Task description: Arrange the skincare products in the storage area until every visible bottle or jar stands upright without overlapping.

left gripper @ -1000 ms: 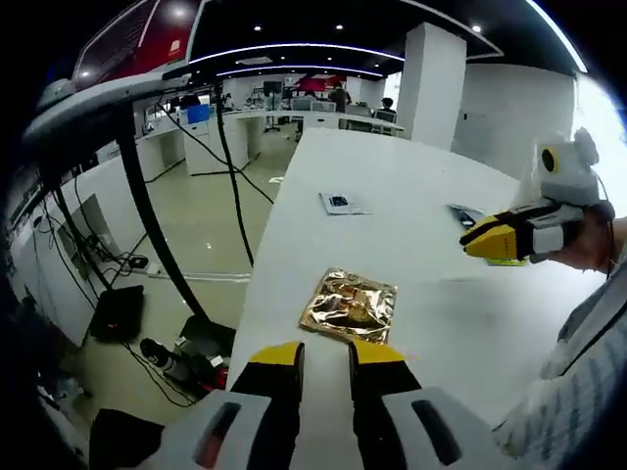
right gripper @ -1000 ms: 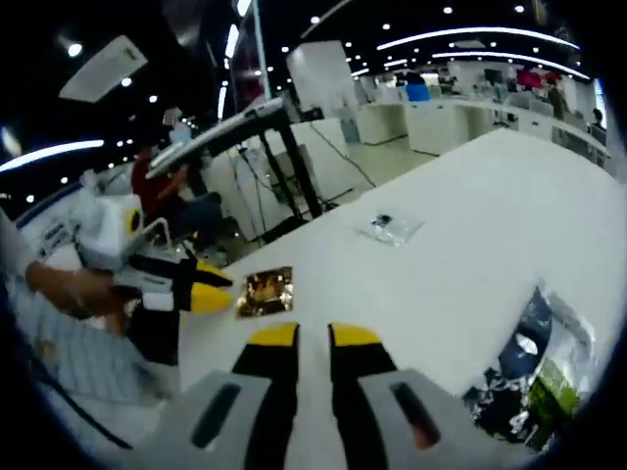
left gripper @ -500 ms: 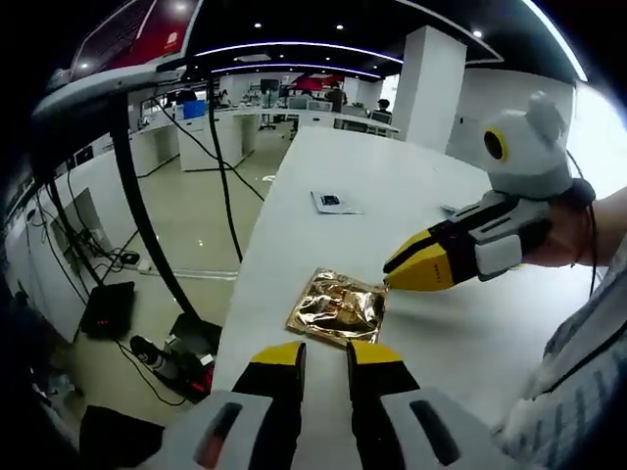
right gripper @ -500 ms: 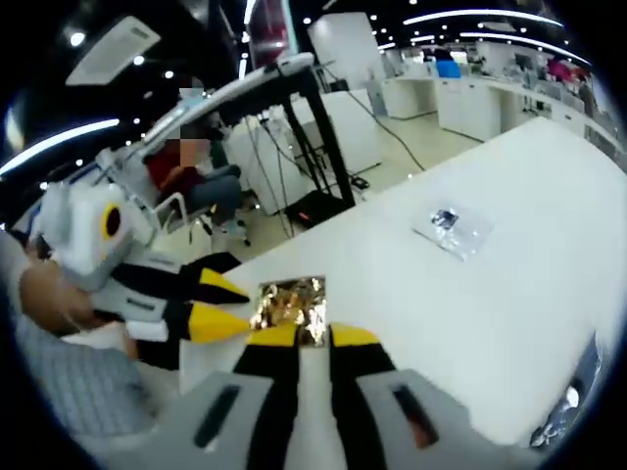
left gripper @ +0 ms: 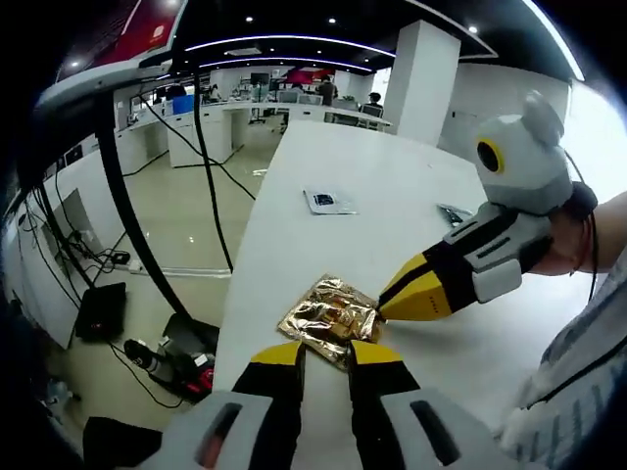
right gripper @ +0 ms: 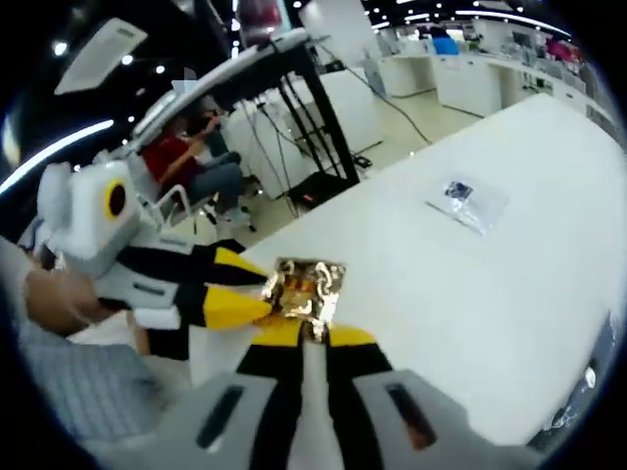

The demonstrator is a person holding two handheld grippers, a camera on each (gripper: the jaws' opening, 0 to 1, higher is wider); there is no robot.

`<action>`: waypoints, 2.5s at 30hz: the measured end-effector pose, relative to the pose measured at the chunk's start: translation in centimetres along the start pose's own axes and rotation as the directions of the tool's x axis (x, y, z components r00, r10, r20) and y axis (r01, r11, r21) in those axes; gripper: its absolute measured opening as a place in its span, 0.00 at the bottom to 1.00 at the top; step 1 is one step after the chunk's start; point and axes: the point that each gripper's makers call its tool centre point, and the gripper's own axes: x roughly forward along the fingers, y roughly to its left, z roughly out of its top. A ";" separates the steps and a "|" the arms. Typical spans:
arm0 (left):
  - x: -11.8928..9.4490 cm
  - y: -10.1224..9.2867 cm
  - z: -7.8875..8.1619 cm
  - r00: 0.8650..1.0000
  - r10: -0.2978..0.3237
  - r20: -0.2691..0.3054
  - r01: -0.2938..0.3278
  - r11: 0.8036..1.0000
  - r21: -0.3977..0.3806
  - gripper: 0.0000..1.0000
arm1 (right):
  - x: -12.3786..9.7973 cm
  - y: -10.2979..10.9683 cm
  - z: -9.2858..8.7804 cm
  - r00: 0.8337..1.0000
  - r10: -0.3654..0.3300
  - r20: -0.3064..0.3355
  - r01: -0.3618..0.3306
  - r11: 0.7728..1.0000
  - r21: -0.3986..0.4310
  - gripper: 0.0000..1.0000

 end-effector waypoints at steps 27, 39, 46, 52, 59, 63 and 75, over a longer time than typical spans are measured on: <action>0.5 -2.6 2.5 0.985 -0.092 -0.149 0.108 0.988 0.106 0.53 | -5.5 2.8 0.2 0.981 0.050 0.186 -0.052 0.999 0.008 0.07; 1.2 -2.3 0.8 0.916 0.070 -0.396 0.018 0.977 0.214 0.49 | -15.5 -3.1 -1.3 0.898 -0.174 0.403 0.088 0.971 0.223 0.08; 1.4 -2.1 1.1 0.863 0.117 -0.491 -0.013 0.978 0.210 0.47 | -19.4 -5.4 -3.6 0.856 -0.265 0.445 0.160 0.952 0.260 0.09; 1.4 -2.2 1.0 0.822 0.135 -0.553 -0.027 0.979 0.200 0.45 | -21.0 -5.5 -3.5 0.806 -0.261 0.532 0.094 0.943 0.321 0.14; 1.1 -2.5 0.8 0.795 0.144 -0.589 -0.026 0.978 0.205 0.44 | -21.7 -6.0 -4.1 0.798 -0.283 0.532 0.095 0.931 0.352 0.16; 1.1 -2.4 0.8 0.780 0.149 -0.608 -0.025 0.978 0.207 0.41 | -21.8 -6.3 -4.9 0.800 -0.296 0.521 0.104 0.925 0.366 0.16; 1.2 -2.0 1.0 0.751 0.157 -0.642 -0.032 0.979 0.202 0.40 | -22.6 -7.1 -5.3 0.791 -0.327 0.517 0.114 0.909 0.401 0.14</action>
